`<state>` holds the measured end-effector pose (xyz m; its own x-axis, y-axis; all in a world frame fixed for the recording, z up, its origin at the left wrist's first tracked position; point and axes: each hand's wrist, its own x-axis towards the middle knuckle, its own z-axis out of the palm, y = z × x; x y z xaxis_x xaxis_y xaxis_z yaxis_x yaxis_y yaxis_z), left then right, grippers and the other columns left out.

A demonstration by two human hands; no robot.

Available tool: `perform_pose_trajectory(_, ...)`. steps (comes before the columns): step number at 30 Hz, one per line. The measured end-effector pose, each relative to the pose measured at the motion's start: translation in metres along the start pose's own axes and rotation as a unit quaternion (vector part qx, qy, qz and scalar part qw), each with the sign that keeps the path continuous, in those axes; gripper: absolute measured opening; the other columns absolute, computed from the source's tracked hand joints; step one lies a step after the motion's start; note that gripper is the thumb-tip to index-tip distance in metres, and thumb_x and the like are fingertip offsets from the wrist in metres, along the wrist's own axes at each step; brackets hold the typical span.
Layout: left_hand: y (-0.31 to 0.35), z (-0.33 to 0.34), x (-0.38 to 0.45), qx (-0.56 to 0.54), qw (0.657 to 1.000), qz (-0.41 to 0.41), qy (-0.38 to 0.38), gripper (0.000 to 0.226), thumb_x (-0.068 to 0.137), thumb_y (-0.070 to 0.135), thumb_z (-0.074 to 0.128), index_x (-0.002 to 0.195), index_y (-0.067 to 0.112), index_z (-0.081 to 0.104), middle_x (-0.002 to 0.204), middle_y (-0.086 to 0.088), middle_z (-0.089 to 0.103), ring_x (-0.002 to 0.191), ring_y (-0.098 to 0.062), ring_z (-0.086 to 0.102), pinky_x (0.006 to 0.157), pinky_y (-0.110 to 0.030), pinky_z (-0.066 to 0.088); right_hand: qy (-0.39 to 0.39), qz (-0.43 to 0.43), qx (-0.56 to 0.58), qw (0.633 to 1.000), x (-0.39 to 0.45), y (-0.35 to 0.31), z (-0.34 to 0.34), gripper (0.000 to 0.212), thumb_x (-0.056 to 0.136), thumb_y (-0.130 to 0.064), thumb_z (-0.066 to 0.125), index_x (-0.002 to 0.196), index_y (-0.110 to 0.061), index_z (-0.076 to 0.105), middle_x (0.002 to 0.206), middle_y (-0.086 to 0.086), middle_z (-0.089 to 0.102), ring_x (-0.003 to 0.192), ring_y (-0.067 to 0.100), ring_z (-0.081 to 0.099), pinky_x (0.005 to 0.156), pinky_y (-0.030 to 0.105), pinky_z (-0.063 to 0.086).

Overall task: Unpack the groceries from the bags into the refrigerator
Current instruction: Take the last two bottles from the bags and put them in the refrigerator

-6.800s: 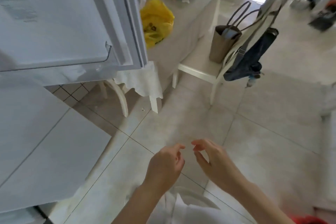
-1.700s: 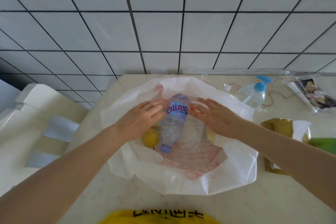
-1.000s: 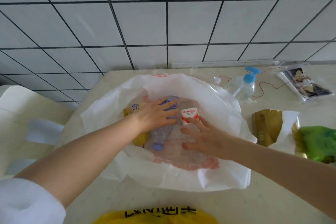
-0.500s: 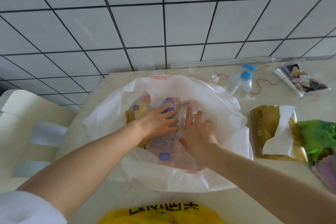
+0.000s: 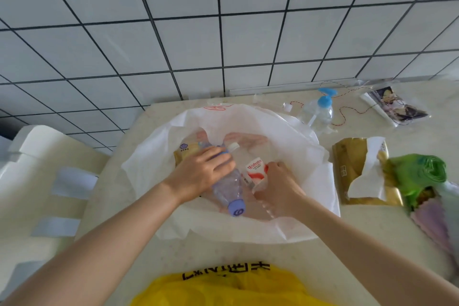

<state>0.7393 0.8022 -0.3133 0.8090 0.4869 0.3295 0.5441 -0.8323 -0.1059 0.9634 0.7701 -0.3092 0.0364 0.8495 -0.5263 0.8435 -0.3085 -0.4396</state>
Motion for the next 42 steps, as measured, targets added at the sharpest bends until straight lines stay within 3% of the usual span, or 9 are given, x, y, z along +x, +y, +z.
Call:
perform_pose_trajectory(8, 0.036, -0.074, -0.009, -0.117, 0.969, -0.202, 0.08, 0.045, 0.079, 0.027, 0.074, 0.117, 0.005, 0.062, 0.12, -0.008, 0.064, 0.112, -0.024, 0.059, 0.09, -0.034, 0.051, 0.179, -0.149, 0.16, 0.959, -0.077, -0.01, -0.027, 0.068, 0.06, -0.016, 0.088, 0.114, -0.016, 0.048, 0.106, -0.003, 0.046, 0.09, 0.012, 0.048, 0.068, 0.006, 0.037)
perform_pose_trajectory(16, 0.098, -0.186, -0.011, -0.247, 0.833, -0.418, 0.264, 0.056, 0.063, 0.025, 0.087, 0.109, 0.026, 0.055, 0.101, 0.001, 0.063, 0.088, -0.018, 0.062, 0.074, -0.03, 0.053, 0.317, -0.224, 0.228, 0.893, -0.198, -0.035, -0.061, 0.075, 0.058, -0.025, 0.089, 0.119, -0.022, 0.046, 0.107, -0.008, 0.051, 0.091, -0.01, 0.049, 0.076, 0.002, 0.039)
perform_pose_trajectory(20, 0.143, -0.229, -0.027, -0.339, 0.767, -0.446, 0.315, 0.058, 0.057, 0.044, 0.084, 0.102, 0.015, 0.062, 0.09, 0.001, 0.067, 0.082, -0.017, 0.065, 0.074, -0.036, 0.056, 0.3, -0.222, 0.311, 0.874, -0.262, -0.034, -0.051, 0.072, 0.056, -0.035, 0.085, 0.117, -0.028, 0.046, 0.109, -0.008, 0.058, 0.097, 0.007, 0.057, 0.085, 0.03, 0.053)
perform_pose_trajectory(23, 0.18, -0.254, -0.043, -0.384, 0.754, -0.419, 0.33, 0.044, 0.055, 0.036, 0.082, 0.094, 0.03, 0.062, 0.084, 0.012, 0.069, 0.079, -0.009, 0.067, 0.071, -0.025, 0.055, 0.297, -0.21, 0.356, 0.861, -0.305, -0.028, -0.034, 0.07, 0.057, -0.032, 0.088, 0.116, -0.027, 0.051, 0.107, -0.006, 0.064, 0.098, 0.017, 0.062, 0.084, 0.043, 0.055)
perform_pose_trajectory(25, 0.206, -0.264, -0.057, -0.418, 0.746, -0.402, 0.327, 0.043, 0.055, 0.027, 0.082, 0.092, 0.03, 0.061, 0.085, 0.019, 0.069, 0.079, -0.002, 0.067, 0.07, -0.014, 0.052, 0.305, -0.198, 0.369, 0.855, -0.332, -0.023, -0.02, 0.071, 0.054, -0.038, 0.087, 0.114, -0.029, 0.052, 0.104, -0.008, 0.065, 0.098, 0.017, 0.063, 0.083, 0.044, 0.056)
perform_pose_trajectory(28, 0.236, -0.267, -0.081, -0.482, 0.717, -0.394, 0.312, 0.045, 0.056, 0.028, 0.081, 0.097, 0.024, 0.064, 0.092, 0.007, 0.072, 0.087, -0.012, 0.07, 0.075, -0.026, 0.057, 0.317, -0.179, 0.379, 0.851, -0.368, -0.015, 0.003, 0.071, 0.055, -0.03, 0.09, 0.115, -0.027, 0.053, 0.103, -0.008, 0.065, 0.096, 0.016, 0.064, 0.08, 0.042, 0.057)
perform_pose_trajectory(34, 0.297, -0.266, -0.121, -0.607, 0.601, -0.416, 0.313, 0.052, 0.054, 0.024, 0.08, 0.104, 0.032, 0.066, 0.1, 0.008, 0.073, 0.097, -0.012, 0.069, 0.077, -0.03, 0.056, 0.312, -0.161, 0.408, 0.843, -0.425, 0.017, 0.045, 0.061, 0.05, -0.038, 0.081, 0.106, -0.037, 0.055, 0.098, -0.006, 0.068, 0.094, 0.02, 0.065, 0.076, 0.045, 0.057)
perform_pose_trajectory(38, 0.333, -0.269, -0.147, -0.682, 0.512, -0.415, 0.316, 0.057, 0.059, 0.023, 0.074, 0.115, 0.021, 0.064, 0.109, -0.004, 0.072, 0.105, -0.025, 0.067, 0.088, -0.046, 0.053, 0.25, -0.158, 0.489, 0.821, -0.461, 0.034, 0.059, 0.056, 0.056, -0.018, 0.087, 0.104, -0.029, 0.059, 0.098, -0.003, 0.071, 0.092, 0.018, 0.068, 0.07, 0.04, 0.058)
perform_pose_trajectory(42, 0.374, -0.277, -0.164, -0.722, 0.434, -0.443, 0.308, 0.036, 0.057, 0.028, 0.068, 0.09, 0.018, 0.074, 0.088, -0.002, 0.074, 0.081, -0.018, 0.071, 0.069, -0.031, 0.057, 0.119, -0.169, 0.597, 0.776, -0.491, 0.05, 0.071, 0.07, 0.054, -0.034, 0.089, 0.115, -0.014, 0.061, 0.107, 0.013, 0.07, 0.092, 0.031, 0.066, 0.076, 0.051, 0.053)
